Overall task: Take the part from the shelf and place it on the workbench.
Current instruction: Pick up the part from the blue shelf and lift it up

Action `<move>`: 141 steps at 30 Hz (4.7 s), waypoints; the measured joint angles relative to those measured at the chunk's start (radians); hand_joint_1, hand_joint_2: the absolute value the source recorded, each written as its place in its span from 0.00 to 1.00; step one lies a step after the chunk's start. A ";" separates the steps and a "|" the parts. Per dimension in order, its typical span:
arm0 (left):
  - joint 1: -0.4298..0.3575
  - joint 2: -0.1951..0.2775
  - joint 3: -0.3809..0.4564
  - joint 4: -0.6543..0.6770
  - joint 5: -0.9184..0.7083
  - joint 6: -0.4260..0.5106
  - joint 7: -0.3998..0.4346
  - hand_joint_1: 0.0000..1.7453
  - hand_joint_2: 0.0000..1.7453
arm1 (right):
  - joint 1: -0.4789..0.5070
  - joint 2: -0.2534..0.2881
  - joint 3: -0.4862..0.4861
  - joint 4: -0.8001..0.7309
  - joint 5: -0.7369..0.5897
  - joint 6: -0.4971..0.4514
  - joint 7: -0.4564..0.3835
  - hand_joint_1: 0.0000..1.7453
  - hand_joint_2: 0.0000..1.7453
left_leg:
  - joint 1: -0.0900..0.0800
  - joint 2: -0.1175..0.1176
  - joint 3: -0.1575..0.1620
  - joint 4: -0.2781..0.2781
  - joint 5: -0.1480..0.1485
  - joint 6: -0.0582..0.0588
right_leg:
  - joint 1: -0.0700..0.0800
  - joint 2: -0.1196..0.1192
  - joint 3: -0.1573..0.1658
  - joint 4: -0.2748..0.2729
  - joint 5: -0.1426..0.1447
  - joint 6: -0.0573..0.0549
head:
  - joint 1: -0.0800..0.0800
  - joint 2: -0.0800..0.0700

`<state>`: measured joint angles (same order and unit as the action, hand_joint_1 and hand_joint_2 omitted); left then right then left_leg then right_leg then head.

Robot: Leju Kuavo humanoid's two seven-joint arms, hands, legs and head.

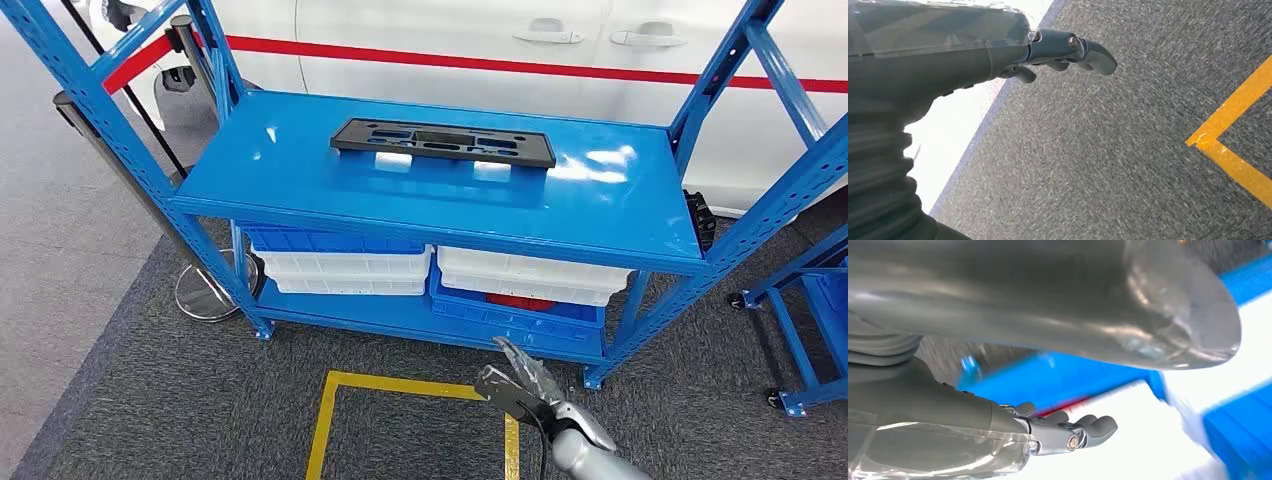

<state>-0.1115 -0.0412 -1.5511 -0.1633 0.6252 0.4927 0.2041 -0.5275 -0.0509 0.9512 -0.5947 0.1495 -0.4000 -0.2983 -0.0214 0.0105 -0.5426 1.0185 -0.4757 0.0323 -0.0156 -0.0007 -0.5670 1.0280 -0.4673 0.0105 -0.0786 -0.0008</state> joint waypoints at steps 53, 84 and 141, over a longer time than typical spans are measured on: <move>0.010 0.026 0.333 0.008 0.424 0.027 -0.460 0.00 1.00 | -0.673 0.056 -0.104 0.136 0.685 0.040 0.085 0.00 0.00 | 0.000 -0.001 -0.007 0.004 0.003 0.003 | 0.000 0.000 -0.005 0.000 0.004 0.003 | 0.000 0.000; 0.018 0.029 0.442 0.008 0.477 -0.021 -0.482 0.00 1.00 | -0.652 0.052 -0.058 0.125 0.713 0.016 0.097 0.00 0.00 | 0.000 -0.001 -0.008 0.004 0.003 0.003 | 0.000 0.000 -0.005 0.000 0.004 0.004 | 0.000 0.000; 0.030 0.037 0.552 0.008 0.567 -0.055 -0.504 0.00 1.00 | -0.602 0.045 -0.022 0.142 0.717 0.021 0.115 0.00 0.00 | 0.011 -0.008 -0.088 0.188 -0.083 -0.023 | 0.006 0.000 -0.032 -0.053 0.070 -0.040 | -0.002 0.000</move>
<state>-0.0813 -0.0038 -0.9987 -0.1556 1.1917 0.4379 -0.2995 -1.1298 -0.0056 0.9288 -0.4530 0.8661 -0.3786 -0.1833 -0.0100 0.0030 -0.6309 1.2062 -0.5585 0.0096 -0.0095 -0.0005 -0.5993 0.9747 -0.3974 -0.0291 -0.0801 -0.0008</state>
